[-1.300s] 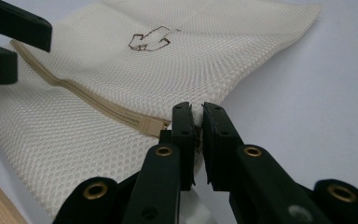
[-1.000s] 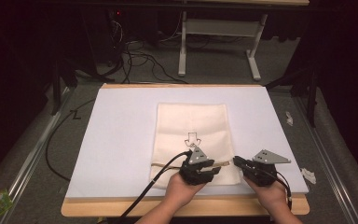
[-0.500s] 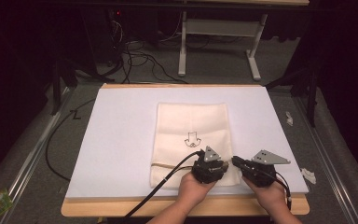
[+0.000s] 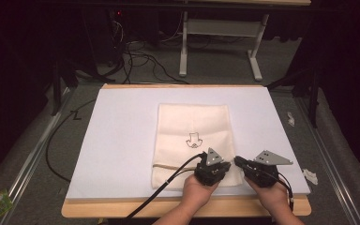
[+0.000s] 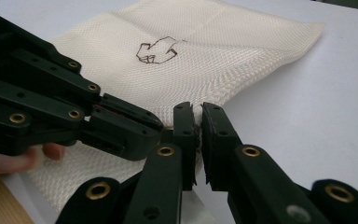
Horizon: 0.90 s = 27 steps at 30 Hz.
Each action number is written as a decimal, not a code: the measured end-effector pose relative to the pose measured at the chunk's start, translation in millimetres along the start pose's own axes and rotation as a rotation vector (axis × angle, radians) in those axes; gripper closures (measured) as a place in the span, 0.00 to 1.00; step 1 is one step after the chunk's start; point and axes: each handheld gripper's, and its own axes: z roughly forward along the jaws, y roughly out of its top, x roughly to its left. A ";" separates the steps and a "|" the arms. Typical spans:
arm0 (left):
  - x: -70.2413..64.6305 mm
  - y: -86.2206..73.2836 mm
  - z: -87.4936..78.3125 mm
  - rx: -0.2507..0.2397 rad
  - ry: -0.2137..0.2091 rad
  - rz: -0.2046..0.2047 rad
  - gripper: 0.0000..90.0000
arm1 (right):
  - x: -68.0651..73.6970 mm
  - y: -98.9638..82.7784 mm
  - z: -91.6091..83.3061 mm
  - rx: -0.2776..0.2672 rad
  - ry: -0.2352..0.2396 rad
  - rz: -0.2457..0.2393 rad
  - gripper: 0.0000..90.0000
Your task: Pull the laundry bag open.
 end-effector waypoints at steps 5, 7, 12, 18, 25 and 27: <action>0.5 -0.8 -1.7 -0.012 -0.011 0.001 0.96 | -1.0 -0.2 0.0 -0.002 -0.001 0.000 0.96; 1.0 -1.1 -2.3 -0.018 -0.013 0.004 0.96 | -0.7 -0.1 -0.2 -0.003 0.001 0.002 0.96; 2.4 -3.6 2.1 -0.026 -0.007 -0.058 0.91 | -0.6 0.0 0.0 -0.004 0.012 0.016 0.96; 2.9 -7.5 3.8 -0.045 -0.017 -0.061 0.94 | 1.4 0.6 0.4 -0.005 0.011 0.008 0.96; 1.7 -7.5 1.0 -0.053 -0.017 -0.037 0.97 | -1.2 -0.5 0.7 -0.012 0.015 0.044 0.93; 2.0 -7.5 -0.2 -0.062 -0.016 -0.035 0.97 | -3.8 -1.6 2.0 -0.011 0.026 0.074 0.87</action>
